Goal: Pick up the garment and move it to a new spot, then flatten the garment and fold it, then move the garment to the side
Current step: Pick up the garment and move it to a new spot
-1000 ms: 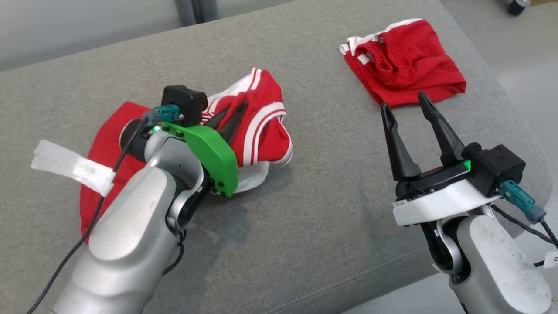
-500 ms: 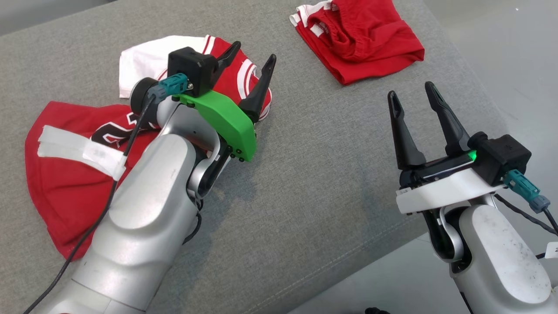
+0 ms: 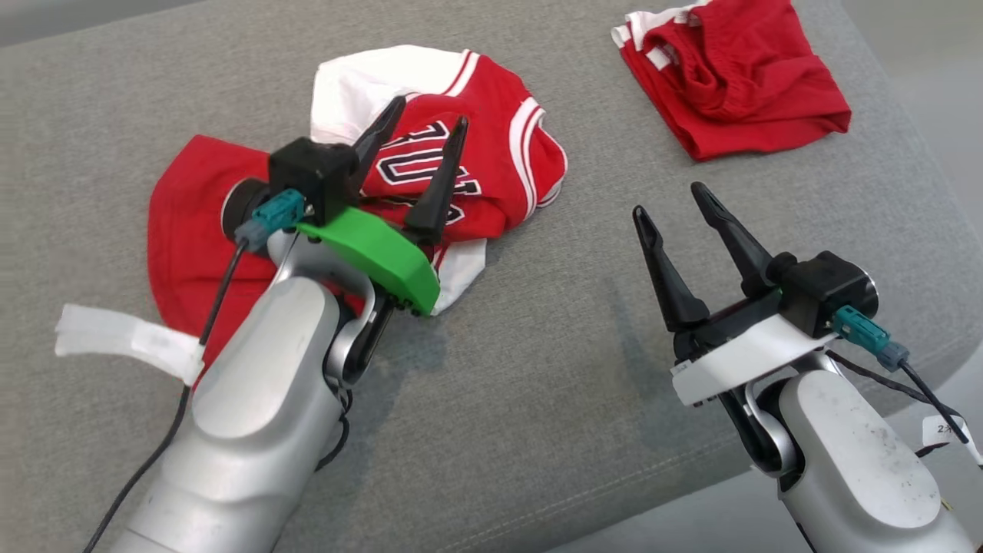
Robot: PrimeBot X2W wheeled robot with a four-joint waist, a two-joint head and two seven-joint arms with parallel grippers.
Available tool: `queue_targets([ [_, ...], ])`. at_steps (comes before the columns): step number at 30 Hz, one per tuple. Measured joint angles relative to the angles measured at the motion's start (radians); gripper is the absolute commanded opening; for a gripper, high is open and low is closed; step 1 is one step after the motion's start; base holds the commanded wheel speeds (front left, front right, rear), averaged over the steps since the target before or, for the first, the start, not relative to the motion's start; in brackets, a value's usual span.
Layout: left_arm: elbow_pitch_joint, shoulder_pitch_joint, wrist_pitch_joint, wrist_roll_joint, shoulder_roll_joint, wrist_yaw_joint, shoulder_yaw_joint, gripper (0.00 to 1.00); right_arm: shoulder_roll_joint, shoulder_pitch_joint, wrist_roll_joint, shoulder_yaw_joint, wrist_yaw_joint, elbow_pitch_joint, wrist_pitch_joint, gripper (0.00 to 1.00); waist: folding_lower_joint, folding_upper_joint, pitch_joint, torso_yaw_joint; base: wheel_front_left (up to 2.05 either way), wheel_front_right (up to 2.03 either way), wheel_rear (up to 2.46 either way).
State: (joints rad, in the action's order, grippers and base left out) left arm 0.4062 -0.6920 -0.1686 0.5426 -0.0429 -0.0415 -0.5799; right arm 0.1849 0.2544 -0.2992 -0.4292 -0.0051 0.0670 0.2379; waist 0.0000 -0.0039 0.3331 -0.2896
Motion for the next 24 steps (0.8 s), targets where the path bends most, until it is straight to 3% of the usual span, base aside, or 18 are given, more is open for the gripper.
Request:
queue_targets([
  [12, -0.01, 0.206, -0.071, 0.039, -0.002, 0.078, 0.066, 1.0, -0.023, 0.01, -0.044, -0.04, 0.065, 0.188, -0.046, 1.0, 0.0, 0.0, -0.037, 0.16, 0.0, 0.0, 0.0],
  [24, -0.023, 0.298, -0.074, 0.062, -0.002, 0.084, 0.054, 1.0, -0.03, 0.012, -0.108, 0.005, 0.068, 0.326, -0.065, 1.0, 0.0, 0.0, -0.055, 0.31, 0.0, 0.0, 0.0],
])
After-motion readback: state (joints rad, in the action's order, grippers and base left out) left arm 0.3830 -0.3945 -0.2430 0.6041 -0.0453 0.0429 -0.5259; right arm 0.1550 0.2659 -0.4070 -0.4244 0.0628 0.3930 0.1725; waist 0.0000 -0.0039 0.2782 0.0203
